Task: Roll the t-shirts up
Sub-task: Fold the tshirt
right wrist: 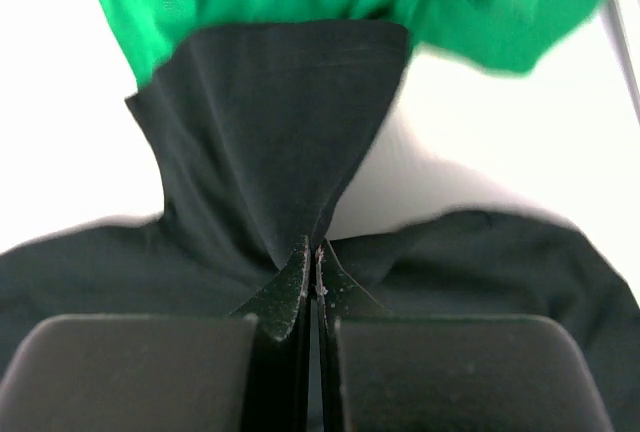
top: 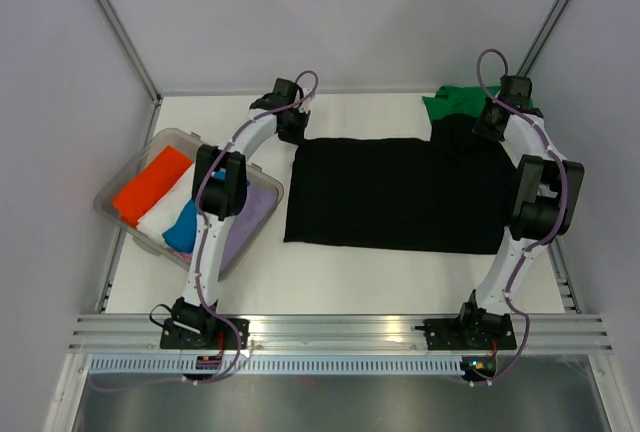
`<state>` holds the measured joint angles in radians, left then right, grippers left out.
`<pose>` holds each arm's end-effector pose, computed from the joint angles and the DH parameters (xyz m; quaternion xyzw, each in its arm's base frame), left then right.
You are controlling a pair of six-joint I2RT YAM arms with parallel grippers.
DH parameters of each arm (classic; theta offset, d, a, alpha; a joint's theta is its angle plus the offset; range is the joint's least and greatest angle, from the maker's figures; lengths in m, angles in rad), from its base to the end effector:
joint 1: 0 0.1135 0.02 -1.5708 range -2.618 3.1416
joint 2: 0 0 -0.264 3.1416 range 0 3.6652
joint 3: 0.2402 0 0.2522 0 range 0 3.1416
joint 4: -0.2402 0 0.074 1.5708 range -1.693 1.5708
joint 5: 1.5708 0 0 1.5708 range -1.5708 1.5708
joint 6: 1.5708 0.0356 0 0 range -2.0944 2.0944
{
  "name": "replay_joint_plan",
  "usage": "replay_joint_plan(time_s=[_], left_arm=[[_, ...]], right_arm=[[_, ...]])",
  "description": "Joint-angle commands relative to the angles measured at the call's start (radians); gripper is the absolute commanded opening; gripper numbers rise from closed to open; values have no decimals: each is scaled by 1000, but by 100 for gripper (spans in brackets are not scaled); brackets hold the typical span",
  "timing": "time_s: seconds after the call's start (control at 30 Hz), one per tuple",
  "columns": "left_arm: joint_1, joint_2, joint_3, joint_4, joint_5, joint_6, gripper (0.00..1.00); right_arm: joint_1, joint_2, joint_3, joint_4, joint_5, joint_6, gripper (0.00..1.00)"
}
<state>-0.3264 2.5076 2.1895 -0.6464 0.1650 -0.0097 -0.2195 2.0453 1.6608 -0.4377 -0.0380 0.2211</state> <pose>0.5156 -0.1807 0.1606 0.1743 0.9354 -0.1273 0.2802 0.4539 -0.0999 0.2318 0.1966 0.9096 0.0180 0.3655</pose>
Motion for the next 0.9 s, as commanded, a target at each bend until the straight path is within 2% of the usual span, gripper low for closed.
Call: replay_joint_plan(time_s=[0.0, 0.33, 0.6, 0.77, 0.87], left_arm=[[1, -107, -66, 30, 25, 100, 2], [3, -352, -358, 71, 154, 289, 2], [-2, -466, -415, 88, 269, 402, 2], [-7, -539, -560, 90, 251, 568, 2], [-13, -575, -645, 87, 278, 609, 2]], right_arm=[[3, -151, -90, 37, 24, 4, 0], [-38, -471, -504, 59, 131, 46, 0], [-58, -594, -648, 31, 144, 52, 0], [-75, -631, -671, -1, 171, 34, 0], [-90, -642, -696, -19, 181, 53, 0]])
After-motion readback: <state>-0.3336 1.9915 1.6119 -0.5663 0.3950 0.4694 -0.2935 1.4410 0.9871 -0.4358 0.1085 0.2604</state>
